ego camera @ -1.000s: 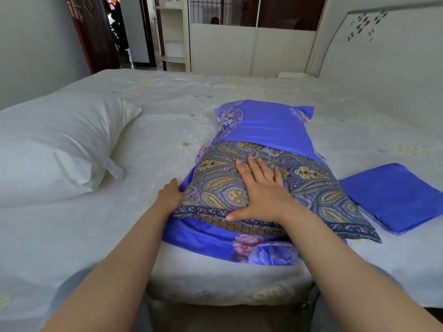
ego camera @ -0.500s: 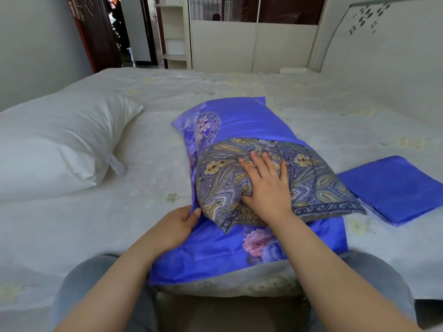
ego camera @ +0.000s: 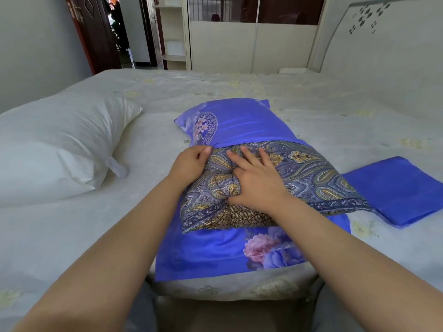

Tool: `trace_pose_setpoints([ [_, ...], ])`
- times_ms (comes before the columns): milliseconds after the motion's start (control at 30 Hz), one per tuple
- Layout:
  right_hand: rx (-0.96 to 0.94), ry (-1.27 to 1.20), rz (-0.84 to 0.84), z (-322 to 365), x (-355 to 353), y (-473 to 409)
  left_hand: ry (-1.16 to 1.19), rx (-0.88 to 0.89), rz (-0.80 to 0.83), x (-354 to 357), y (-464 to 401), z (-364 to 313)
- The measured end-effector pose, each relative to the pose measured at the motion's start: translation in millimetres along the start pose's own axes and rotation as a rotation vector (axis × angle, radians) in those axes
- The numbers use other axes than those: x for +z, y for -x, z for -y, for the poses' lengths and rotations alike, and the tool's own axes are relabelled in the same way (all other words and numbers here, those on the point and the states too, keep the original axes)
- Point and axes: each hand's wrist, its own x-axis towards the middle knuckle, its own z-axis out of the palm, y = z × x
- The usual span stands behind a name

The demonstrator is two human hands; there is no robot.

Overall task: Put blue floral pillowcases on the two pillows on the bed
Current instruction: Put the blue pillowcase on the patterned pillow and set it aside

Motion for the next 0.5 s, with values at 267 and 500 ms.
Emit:
trace_pose_setpoints([
  [267, 0.057, -0.122, 0.099, -8.4, 18.0, -5.2, -0.071, -0.029, 0.092, 16.7, -46.6, 12.2],
  [500, 0.118, -0.101, 0.141, -5.4, 32.0, -13.8, 0.227, -0.055, -0.396, 33.1, -30.1, -2.6],
])
